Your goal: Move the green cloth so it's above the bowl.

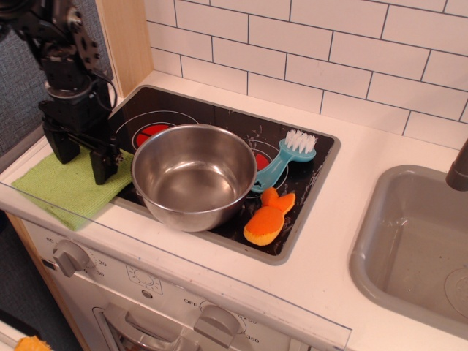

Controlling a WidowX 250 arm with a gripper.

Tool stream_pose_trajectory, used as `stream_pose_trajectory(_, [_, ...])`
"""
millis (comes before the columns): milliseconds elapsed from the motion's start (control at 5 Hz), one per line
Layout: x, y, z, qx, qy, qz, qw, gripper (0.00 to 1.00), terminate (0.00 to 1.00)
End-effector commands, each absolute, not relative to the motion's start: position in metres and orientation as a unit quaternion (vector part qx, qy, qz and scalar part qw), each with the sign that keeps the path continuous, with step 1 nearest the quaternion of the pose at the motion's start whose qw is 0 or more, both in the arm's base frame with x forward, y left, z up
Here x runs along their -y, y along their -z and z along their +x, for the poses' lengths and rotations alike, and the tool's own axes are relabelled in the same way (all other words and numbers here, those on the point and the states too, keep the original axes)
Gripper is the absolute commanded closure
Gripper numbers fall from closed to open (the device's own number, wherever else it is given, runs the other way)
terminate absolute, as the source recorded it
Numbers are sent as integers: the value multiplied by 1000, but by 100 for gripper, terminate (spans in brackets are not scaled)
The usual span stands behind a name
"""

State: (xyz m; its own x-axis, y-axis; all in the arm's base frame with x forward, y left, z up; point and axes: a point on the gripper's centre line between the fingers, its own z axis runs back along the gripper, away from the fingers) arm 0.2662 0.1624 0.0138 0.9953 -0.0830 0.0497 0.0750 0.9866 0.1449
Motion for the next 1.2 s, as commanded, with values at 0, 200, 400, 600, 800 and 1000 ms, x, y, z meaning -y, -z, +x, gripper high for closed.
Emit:
stream_pose_trajectory(0, [-157,0,311,15,16,56,998,0,0])
stream_pose_trajectory(200, [-159,4,345,23,9,39,999,0,0])
stream_pose_trajectory(400, [-149,7,367,30,13,32,999,0,0])
stream_pose_trajectory(600, [-126,10,380,35,28,18,999,0,0])
stream_pose_trajectory(800, [-105,10,390,42,40,12,998,0,0])
stream_pose_trajectory(1000, [-98,9,406,45,38,14,998,0,0])
